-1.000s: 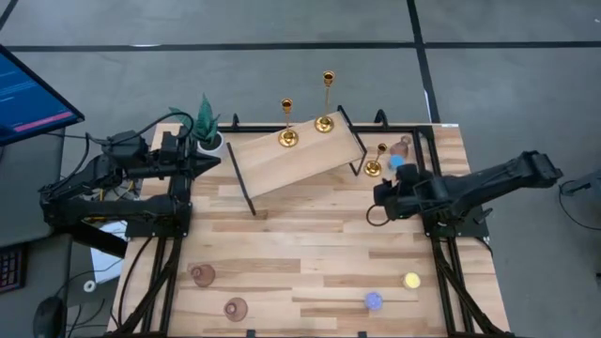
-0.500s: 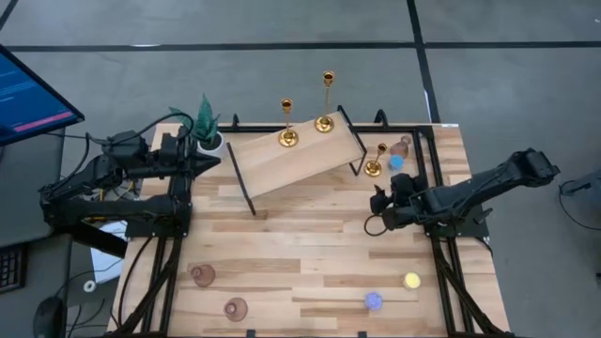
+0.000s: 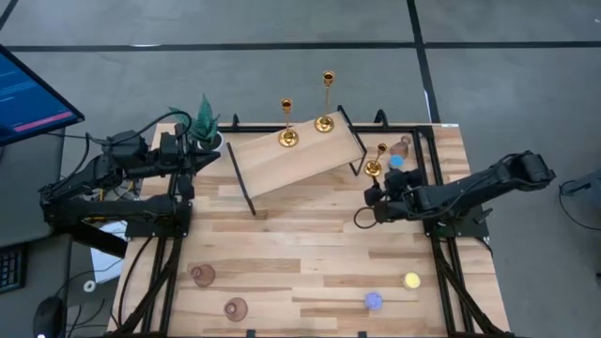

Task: Pick & Place candle stick holders
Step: Put the gold candle holder on the shelf

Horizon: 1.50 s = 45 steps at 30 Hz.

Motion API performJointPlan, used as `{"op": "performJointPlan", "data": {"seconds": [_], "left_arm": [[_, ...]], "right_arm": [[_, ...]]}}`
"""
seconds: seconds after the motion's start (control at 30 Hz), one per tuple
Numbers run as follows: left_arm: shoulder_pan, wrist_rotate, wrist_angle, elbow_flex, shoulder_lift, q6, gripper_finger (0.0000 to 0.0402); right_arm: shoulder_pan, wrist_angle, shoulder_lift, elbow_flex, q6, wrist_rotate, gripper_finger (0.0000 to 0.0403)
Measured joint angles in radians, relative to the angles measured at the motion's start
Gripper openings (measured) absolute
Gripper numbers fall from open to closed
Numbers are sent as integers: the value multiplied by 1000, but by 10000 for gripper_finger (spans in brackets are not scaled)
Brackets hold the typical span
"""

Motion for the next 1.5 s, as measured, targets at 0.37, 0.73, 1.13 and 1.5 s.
{"op": "performJointPlan", "data": {"seconds": [0.37, 0.73, 1.13, 1.5], "left_arm": [[0, 0, 8, 0, 0, 3, 10], [0, -20, 14, 0, 0, 8, 10], [0, -23, 19, 0, 0, 7, 10], [0, -23, 22, 0, 0, 7, 10]], "right_arm": [[-100, 116, 124, 0, -48, 46, 295], [-134, 257, 154, -65, -81, 44, 295], [-59, 584, -4, -248, -255, 19, 295], [-34, 778, -57, -364, -284, 11, 295]]}}
